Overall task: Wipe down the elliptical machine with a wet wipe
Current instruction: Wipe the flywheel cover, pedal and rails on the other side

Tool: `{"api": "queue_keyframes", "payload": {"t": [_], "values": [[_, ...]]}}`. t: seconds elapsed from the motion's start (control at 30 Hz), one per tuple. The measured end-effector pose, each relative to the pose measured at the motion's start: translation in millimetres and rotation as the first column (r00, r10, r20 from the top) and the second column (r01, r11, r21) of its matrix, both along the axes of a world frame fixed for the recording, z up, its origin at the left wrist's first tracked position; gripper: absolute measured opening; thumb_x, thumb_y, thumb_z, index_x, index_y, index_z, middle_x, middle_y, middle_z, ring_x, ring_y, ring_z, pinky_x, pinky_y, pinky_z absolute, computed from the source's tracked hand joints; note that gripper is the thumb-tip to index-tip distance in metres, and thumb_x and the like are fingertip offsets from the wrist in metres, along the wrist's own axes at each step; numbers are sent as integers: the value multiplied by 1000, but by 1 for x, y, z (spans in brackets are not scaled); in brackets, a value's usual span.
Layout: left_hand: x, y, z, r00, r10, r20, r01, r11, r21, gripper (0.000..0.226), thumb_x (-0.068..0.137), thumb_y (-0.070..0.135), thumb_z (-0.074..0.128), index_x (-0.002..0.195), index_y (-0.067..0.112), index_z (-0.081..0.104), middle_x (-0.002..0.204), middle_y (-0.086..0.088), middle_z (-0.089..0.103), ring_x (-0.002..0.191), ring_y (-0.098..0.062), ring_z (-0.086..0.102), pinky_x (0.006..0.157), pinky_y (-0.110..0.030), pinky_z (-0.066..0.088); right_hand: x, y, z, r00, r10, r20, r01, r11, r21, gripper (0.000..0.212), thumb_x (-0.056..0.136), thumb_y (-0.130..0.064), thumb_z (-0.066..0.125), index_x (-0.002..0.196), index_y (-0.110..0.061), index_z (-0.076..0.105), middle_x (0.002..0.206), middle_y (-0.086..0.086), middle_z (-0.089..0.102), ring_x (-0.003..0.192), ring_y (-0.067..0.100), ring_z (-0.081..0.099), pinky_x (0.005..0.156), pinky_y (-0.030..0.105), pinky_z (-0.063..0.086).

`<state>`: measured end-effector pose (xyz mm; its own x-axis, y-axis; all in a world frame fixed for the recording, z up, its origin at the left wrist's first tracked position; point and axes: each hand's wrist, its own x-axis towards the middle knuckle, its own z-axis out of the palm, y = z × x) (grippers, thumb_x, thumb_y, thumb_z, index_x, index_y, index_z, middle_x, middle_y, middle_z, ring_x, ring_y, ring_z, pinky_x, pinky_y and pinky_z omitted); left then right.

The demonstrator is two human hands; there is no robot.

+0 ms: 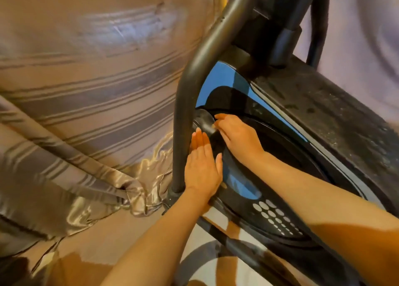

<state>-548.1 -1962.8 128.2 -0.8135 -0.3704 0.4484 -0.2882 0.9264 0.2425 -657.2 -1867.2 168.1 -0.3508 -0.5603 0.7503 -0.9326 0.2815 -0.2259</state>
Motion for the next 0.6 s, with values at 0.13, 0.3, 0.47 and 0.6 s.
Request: {"api": "queue_keyframes", "payload": {"t": [0.13, 0.3, 0.47, 0.6], "values": [[-8, 1, -6, 1000, 4, 28, -5, 1000, 6, 71, 104, 37, 38, 156, 1, 4, 163, -22, 6, 152, -30, 9, 120, -42, 25, 0, -1, -30, 992, 50, 116, -58, 996, 71, 29, 93, -15, 51, 113, -3, 68, 117, 15, 67, 106, 30, 65, 84, 44, 57], [-22, -11, -9, 999, 28, 18, -29, 998, 49, 70, 106, 39, 32, 158, 8, -4, 165, -11, -10, 153, -24, 1, 118, -36, 26, 2, 11, -46, 980, 51, 193, -82, 985, 154, 36, 101, -17, 50, 137, -14, 55, 139, 6, 56, 123, 21, 56, 97, 44, 51], [-41, -19, -11, 999, 35, 14, -36, 995, 91, 71, 106, 34, 34, 157, 10, -9, 165, -7, -15, 152, -22, -10, 125, -39, 0, -7, -1, -31, 989, 25, 144, -72, 942, 328, 50, 104, -21, 33, 152, -10, 26, 161, 5, 20, 149, 14, 10, 119, 26, 11], [-41, -21, -12, 991, 68, 111, -69, 998, 1, 65, 107, 30, 31, 157, 12, -7, 165, -15, -7, 152, -33, -2, 123, -41, 3, -24, -21, -5, 946, 13, 325, -161, 886, 435, 58, 104, -17, 36, 156, -23, 10, 163, -6, 6, 150, 12, 8, 122, 33, 14]]}}
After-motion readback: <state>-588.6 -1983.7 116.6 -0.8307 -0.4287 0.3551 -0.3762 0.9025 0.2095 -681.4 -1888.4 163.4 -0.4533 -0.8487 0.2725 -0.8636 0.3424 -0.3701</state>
